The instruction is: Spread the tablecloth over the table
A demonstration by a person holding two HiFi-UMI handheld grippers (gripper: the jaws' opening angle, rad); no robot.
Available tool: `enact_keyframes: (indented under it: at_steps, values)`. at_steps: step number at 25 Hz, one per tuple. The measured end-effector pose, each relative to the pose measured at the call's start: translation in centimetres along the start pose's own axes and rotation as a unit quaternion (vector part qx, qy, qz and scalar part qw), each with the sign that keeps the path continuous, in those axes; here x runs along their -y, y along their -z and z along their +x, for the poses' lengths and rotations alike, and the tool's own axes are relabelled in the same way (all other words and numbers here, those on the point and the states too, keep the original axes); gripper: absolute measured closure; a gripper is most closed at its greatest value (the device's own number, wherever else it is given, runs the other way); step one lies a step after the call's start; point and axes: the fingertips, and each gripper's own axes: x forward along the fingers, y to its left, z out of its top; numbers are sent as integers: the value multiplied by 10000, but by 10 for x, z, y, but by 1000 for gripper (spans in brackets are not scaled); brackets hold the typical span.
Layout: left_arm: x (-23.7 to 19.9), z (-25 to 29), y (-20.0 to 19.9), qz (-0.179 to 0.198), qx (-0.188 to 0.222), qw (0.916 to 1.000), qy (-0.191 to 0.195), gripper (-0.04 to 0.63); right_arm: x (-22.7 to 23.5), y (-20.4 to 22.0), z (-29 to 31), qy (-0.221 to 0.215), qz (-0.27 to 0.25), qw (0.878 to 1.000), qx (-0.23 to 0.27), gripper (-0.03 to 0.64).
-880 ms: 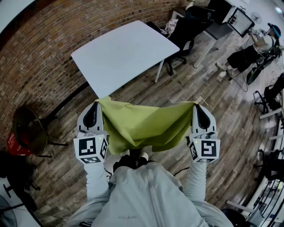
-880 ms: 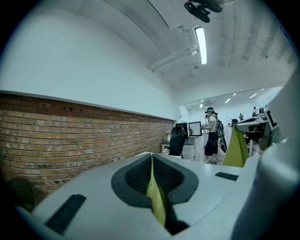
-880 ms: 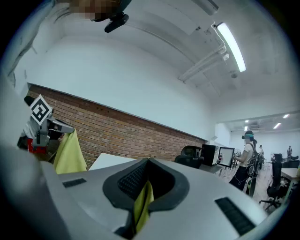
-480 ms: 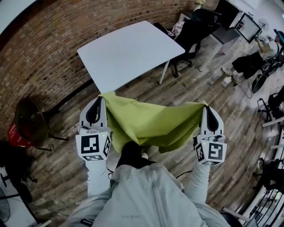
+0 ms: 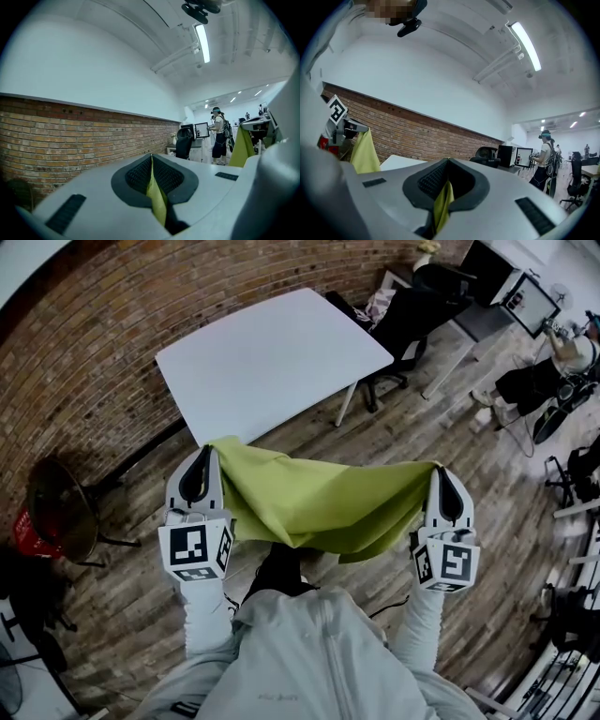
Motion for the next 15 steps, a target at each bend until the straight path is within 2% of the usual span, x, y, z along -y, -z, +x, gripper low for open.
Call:
enact_keyframes:
  at_steps: [9,15]
  values:
    - [-34,117,-7,-78,-43,9999,-121,567,17,-1,121,11,-51,10000,-66,594]
    - [-67,174,-8,-84,-107,9996,-243,568,23,-6,188,87,-103,9999,-57,594]
